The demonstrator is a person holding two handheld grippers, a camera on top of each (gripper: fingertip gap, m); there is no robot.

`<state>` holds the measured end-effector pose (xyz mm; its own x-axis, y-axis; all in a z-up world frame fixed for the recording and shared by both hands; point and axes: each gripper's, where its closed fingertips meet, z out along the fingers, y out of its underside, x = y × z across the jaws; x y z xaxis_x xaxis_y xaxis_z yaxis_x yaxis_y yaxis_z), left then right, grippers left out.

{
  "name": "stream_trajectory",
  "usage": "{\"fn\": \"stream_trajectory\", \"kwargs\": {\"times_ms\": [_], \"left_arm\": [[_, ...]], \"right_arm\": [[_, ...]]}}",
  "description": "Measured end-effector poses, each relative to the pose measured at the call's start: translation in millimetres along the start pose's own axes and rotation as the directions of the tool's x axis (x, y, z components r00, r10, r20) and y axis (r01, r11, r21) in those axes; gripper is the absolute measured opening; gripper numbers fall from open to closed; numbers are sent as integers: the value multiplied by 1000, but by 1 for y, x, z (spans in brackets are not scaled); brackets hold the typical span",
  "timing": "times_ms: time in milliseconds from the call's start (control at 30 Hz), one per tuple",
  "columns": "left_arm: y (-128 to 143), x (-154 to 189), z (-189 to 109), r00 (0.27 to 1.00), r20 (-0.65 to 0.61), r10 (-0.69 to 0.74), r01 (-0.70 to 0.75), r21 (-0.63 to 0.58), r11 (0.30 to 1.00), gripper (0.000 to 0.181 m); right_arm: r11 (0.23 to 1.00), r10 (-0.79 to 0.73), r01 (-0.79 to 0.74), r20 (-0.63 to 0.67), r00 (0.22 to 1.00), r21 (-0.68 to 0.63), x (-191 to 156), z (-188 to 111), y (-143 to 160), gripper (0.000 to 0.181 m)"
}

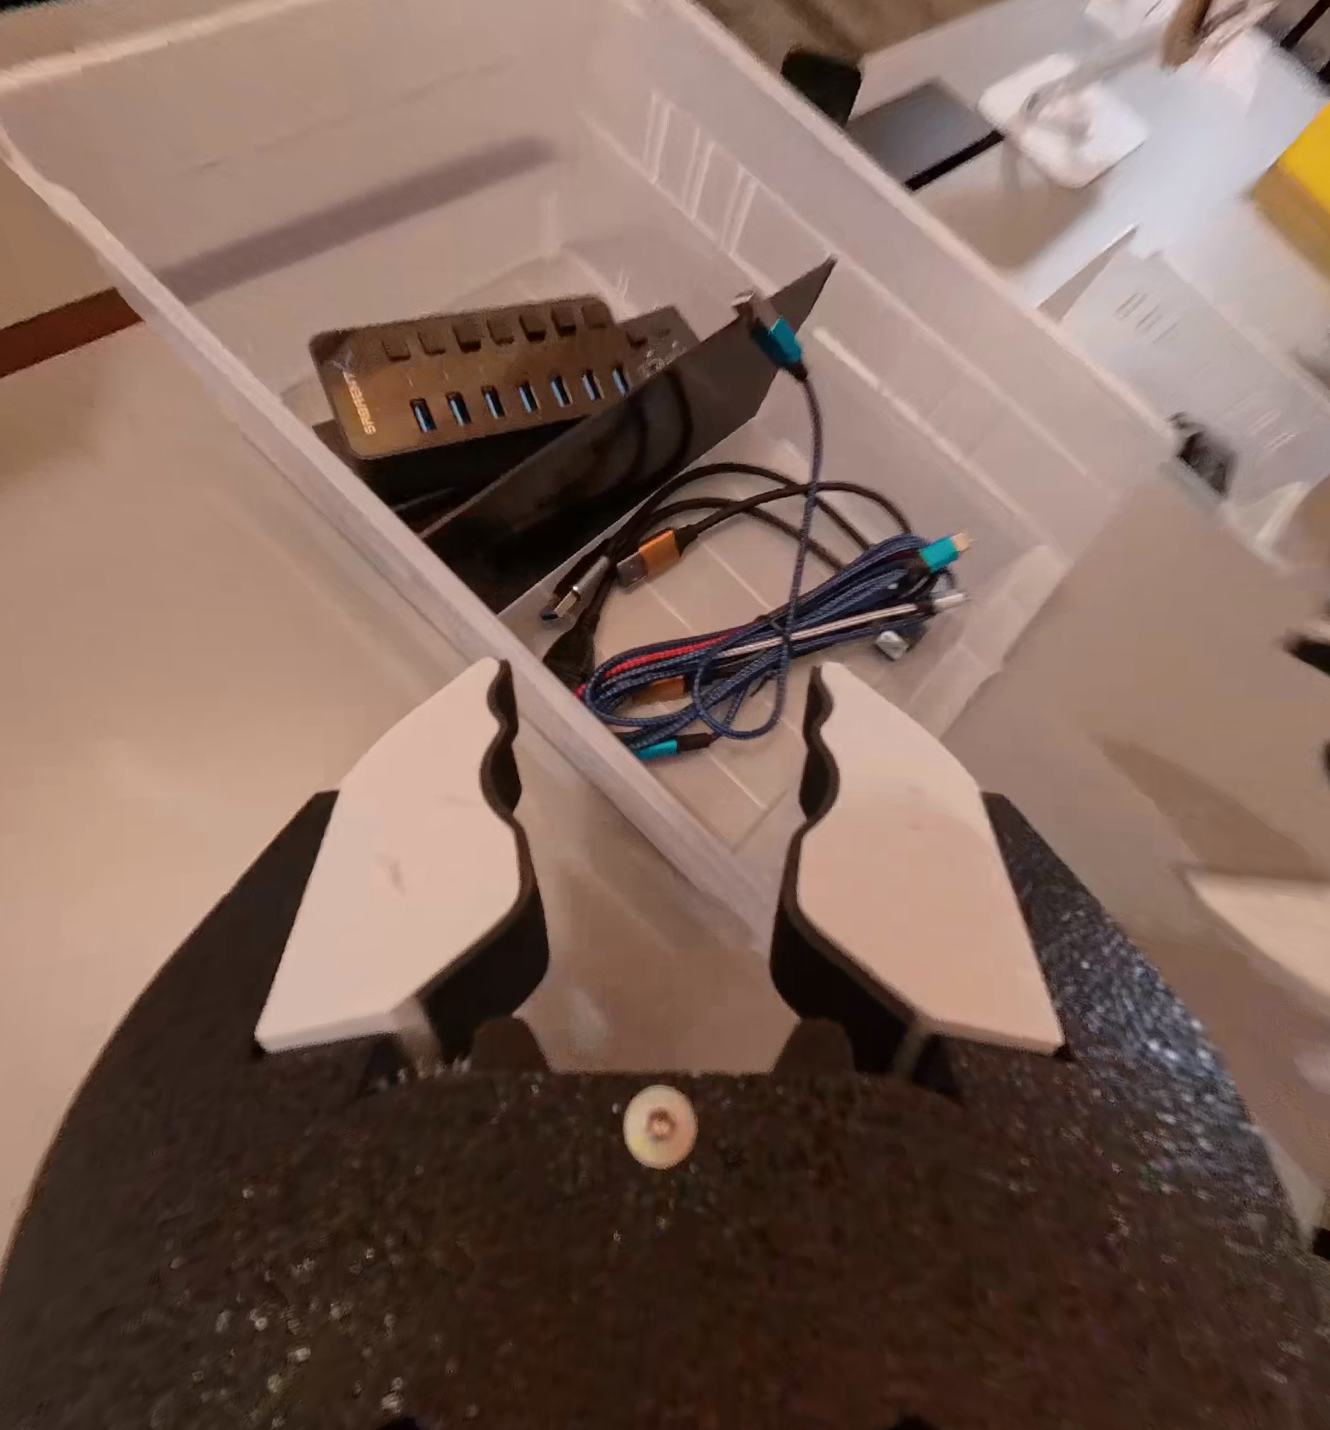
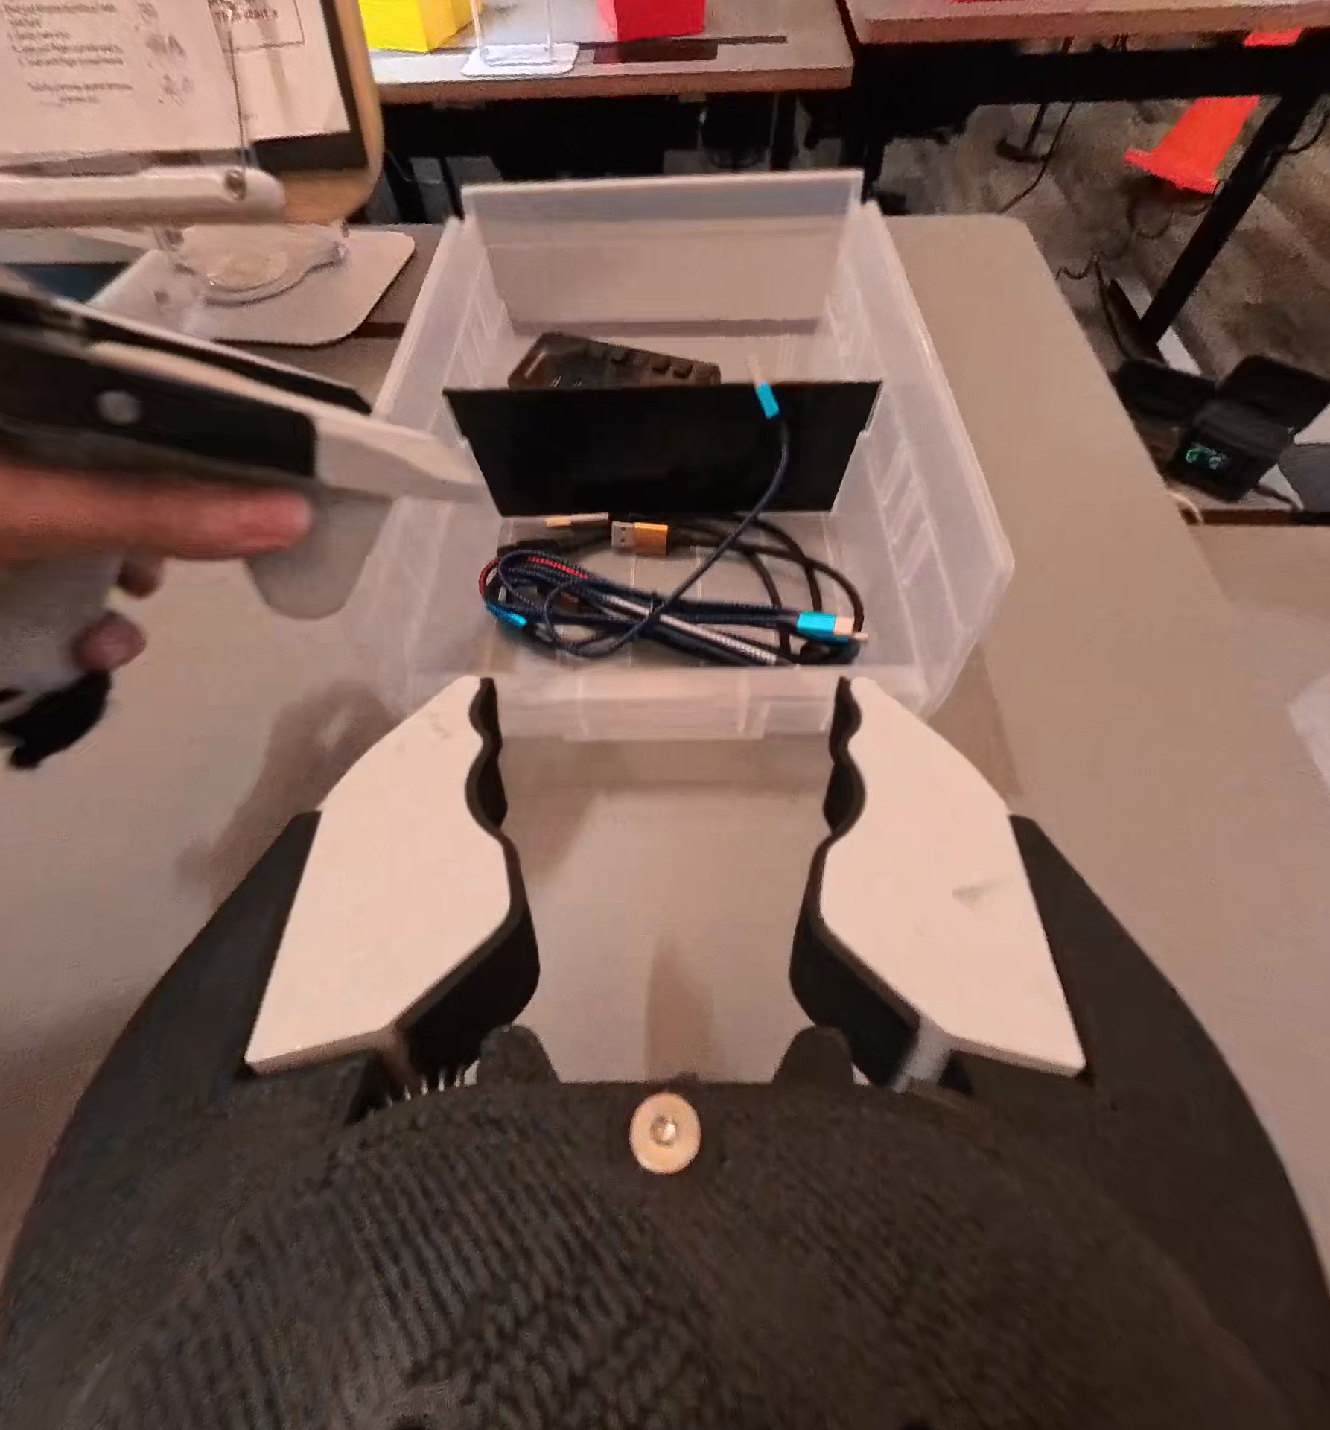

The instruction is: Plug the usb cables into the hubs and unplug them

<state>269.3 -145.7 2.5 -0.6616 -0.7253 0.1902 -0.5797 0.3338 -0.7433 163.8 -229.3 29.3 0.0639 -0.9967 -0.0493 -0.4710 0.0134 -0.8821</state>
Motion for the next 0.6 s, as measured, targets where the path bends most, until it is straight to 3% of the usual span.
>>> {"fn": "stream_trajectory", "kwargs": {"times_ms": [67, 167, 300, 367, 500, 600], "left_arm": [[2, -7, 16, 998, 51, 40, -38, -28, 999, 78], [3, -24, 26, 988, 133, 71, -67, -37, 997, 68], [0, -64, 22, 971, 220, 96, -86, -52, 995, 36], [3, -92, 10, 970, 234, 67, -58, -47, 997, 10], [28, -126, -29, 967, 183, 176, -169, -55, 984, 7], [62, -145, -75, 960, 193, 201, -198, -37, 980, 8]], "right_arm": [[999, 29, -28, 11, 1000, -20, -6, -15, 18, 81], [998, 63, -63, 6, 998, 1, -8, -28, 26, 79], [997, 70, -70, 25, 997, 13, -14, -36, 16, 78], [998, 47, -48, 25, 999, 36, -19, -40, 5, 77], [996, -18, 10, 91, 996, 92, -49, -43, -26, 71], [988, -108, 83, 210, 972, 127, -97, -34, -56, 72]]}}
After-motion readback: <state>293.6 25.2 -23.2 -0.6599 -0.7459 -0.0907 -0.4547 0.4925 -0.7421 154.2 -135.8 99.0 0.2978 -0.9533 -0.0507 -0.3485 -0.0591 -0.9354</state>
